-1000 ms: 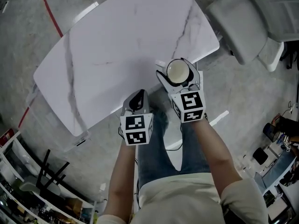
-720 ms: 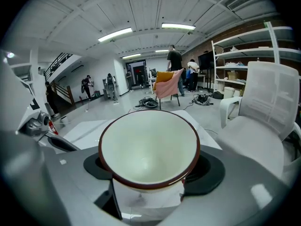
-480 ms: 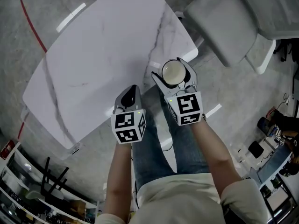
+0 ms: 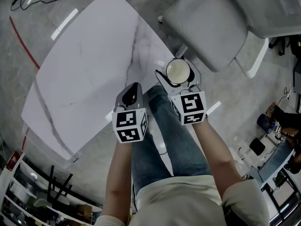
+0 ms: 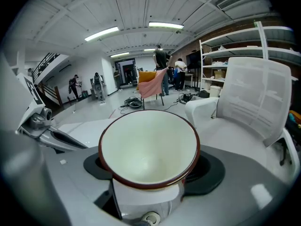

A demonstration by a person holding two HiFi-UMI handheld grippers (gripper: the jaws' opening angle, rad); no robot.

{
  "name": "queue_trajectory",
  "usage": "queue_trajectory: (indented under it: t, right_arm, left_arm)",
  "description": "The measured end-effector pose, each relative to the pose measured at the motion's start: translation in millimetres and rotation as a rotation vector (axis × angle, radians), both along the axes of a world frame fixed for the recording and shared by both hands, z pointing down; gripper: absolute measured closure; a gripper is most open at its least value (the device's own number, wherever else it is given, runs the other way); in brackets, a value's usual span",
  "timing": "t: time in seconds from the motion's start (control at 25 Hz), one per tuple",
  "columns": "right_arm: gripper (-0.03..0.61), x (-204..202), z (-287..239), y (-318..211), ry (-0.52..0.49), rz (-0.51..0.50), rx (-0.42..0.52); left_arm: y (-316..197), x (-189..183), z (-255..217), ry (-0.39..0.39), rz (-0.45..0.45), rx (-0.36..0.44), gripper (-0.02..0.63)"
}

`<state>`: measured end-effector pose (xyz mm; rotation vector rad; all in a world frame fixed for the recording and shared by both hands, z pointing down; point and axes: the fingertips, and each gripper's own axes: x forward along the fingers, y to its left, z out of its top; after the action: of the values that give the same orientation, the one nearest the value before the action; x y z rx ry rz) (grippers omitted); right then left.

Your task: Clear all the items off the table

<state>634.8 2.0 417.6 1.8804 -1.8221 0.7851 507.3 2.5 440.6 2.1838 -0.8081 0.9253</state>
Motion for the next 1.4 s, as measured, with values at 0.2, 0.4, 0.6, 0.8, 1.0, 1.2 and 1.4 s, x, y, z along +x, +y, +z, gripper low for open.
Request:
queue_trajectory:
  t: [0.2,0.4,0.6,0.8,1.0,1.2,1.4]
  right_arm:
    - [0.176,45,4,4,-0.012,0.051,-0.01]
    - [0.176,80,8,9,-0.018,0.087,-0.008]
    - [0.176,115,11,10,-0.013,0.119,-0.008]
    - [0.176,153,20,11,0.002,0.16,-0.015]
    - [0.176,191,31,9,0.017,0.198,-0.025]
    - [0.176,223,46,5,0.034,0.221,-0.041]
    - [0.176,252,65,-3,0.052,0.233,-0.057]
  left_arm:
    - [-7,44,-1,-0.003,0.033,0.008,0.604]
    - [-7,79,2,-0.009,0.064,0.01,0.604]
    - [-5,111,6,-0.019,0.103,0.007,0.604]
    - [-9,142,7,-0.016,0.122,0.001,0.604]
    - [-12,172,13,-0.015,0.154,-0.002,0.604]
    - [-16,197,20,-0.013,0.177,-0.008,0.604]
    - [-22,215,29,-0.018,0.192,-0.012,0.604]
